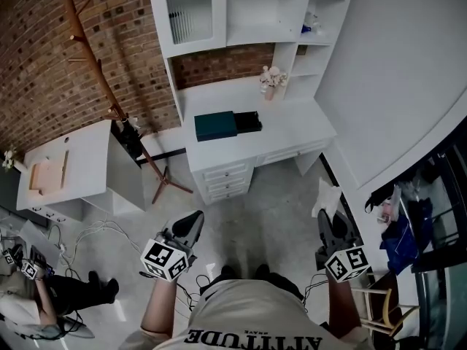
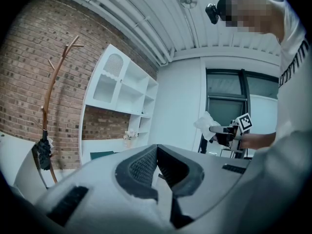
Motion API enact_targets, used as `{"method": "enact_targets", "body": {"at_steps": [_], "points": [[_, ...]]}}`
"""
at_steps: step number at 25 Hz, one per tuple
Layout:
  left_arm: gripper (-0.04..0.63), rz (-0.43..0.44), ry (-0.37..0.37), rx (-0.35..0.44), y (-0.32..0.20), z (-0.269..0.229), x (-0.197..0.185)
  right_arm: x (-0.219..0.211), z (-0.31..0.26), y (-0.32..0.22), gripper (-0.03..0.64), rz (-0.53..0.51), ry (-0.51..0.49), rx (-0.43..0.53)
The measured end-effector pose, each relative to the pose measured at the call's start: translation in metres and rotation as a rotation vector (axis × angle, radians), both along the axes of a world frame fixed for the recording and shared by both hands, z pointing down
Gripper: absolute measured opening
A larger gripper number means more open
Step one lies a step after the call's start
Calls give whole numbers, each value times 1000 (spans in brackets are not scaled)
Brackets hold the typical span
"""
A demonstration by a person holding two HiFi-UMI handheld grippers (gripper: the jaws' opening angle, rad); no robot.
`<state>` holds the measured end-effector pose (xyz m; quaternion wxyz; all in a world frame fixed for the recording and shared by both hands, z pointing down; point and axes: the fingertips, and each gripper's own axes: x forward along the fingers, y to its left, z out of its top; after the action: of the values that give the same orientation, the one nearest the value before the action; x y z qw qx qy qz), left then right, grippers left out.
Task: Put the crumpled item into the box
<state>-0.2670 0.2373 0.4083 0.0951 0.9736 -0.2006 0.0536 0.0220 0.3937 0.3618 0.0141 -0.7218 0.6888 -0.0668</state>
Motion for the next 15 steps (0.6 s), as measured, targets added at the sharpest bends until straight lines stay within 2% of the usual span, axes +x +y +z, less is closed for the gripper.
{"method": "enact_targets", "body": {"at_steps": [9,15], "points": [[26,14,-3,-12,-6,7,-25,-25,9,-1,71,17,-11,-8],[25,9,-5,-22,-13,11,-27,-27,10,-10,71,6,-11,-15]]}}
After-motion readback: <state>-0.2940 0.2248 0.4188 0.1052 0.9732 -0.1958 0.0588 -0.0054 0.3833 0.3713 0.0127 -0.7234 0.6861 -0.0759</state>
